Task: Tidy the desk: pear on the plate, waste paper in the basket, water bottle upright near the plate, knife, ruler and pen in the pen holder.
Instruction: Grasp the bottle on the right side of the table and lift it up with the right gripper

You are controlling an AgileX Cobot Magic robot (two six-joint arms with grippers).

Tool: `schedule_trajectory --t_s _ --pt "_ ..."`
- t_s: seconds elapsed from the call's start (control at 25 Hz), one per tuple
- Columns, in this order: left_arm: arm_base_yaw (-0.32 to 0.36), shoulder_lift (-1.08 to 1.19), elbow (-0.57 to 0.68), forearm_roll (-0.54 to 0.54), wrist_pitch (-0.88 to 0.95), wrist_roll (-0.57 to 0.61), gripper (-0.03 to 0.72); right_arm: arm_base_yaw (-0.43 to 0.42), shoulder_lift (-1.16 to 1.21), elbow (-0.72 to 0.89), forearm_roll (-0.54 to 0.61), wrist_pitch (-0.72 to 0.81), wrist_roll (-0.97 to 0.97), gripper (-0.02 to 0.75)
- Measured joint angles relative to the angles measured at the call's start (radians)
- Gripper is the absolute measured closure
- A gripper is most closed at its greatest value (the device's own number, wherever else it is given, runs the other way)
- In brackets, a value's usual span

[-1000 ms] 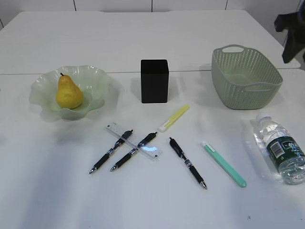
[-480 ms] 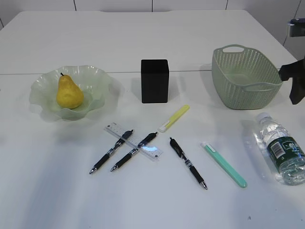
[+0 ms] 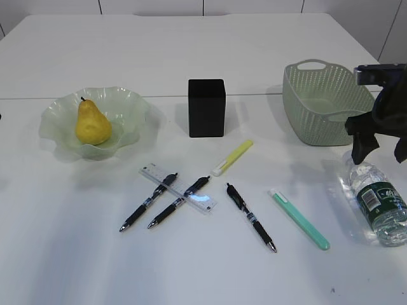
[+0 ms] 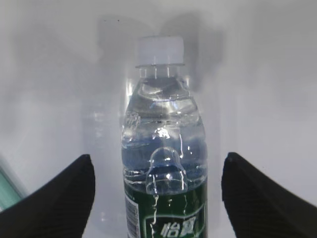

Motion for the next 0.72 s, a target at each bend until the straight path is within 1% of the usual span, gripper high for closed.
schedule_trajectory --t_s 0.16,0.32,0.48,0.72 --pt "0.0 0.0 0.0 0.0 -0.004 0.0 0.168 0.0 0.052 -0.008 0.005 -0.025 0.0 0.142" --pt "0.0 0.0 0.0 0.0 -0.004 0.0 0.168 0.0 0.105 -0.057 0.006 -0.025 0.0 0.141" --pt "0.0 0.0 0.0 0.0 -0.004 0.0 0.168 0.0 0.156 -0.122 0.007 0.004 0.0 0.141" --pt "0.0 0.0 0.0 0.0 -0.004 0.0 0.169 0.0 0.196 -0.129 0.011 0.039 -0.002 0.143"
